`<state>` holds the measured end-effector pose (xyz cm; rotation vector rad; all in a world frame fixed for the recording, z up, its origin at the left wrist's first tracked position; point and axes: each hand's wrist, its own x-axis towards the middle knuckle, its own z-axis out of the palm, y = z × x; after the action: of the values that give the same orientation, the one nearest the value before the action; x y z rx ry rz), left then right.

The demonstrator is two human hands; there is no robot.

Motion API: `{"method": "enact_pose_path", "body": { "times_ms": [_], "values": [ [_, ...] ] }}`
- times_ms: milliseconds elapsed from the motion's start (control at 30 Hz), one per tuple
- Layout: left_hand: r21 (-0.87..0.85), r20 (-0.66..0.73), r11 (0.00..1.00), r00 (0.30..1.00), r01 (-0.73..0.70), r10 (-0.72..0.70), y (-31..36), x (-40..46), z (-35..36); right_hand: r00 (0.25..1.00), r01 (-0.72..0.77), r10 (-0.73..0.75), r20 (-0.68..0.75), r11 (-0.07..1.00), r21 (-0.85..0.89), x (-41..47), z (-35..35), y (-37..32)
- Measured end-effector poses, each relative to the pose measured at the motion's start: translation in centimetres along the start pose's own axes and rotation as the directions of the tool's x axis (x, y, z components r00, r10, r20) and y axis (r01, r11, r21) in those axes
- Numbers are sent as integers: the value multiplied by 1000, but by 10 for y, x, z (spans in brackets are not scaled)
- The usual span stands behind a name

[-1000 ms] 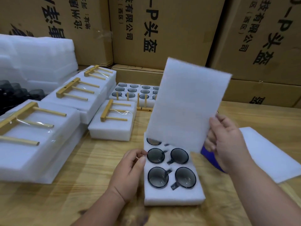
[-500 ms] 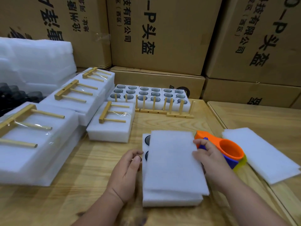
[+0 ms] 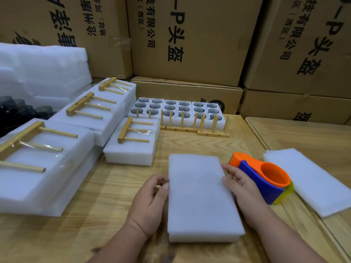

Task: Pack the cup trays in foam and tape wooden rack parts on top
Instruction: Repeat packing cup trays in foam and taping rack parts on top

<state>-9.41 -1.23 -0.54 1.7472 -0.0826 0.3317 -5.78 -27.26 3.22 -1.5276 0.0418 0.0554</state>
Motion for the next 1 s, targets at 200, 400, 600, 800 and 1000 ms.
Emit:
{"method": "enact_pose_path", "body": {
  "times_ms": [200,400,600,800,1000],
  "values": [
    [12,3,999,999,40,-40,2,0,1,990,5,34,-138,960,279,8,2,18],
    [-64,19,995,997,79,-78,5,0,2,981,35,27,-191,949,313,3,1,17],
    [-201,18,973,993,117,-116,6,-1,0,980,149,-123,-159,976,160,-12,3,25],
    [-207,29,971,993,115,-112,7,-1,-1,975,209,-207,-75,978,14,-16,6,24],
    [-205,37,973,995,102,-97,7,-2,-3,976,210,-210,-61,978,3,-17,7,23]
  ]
}}
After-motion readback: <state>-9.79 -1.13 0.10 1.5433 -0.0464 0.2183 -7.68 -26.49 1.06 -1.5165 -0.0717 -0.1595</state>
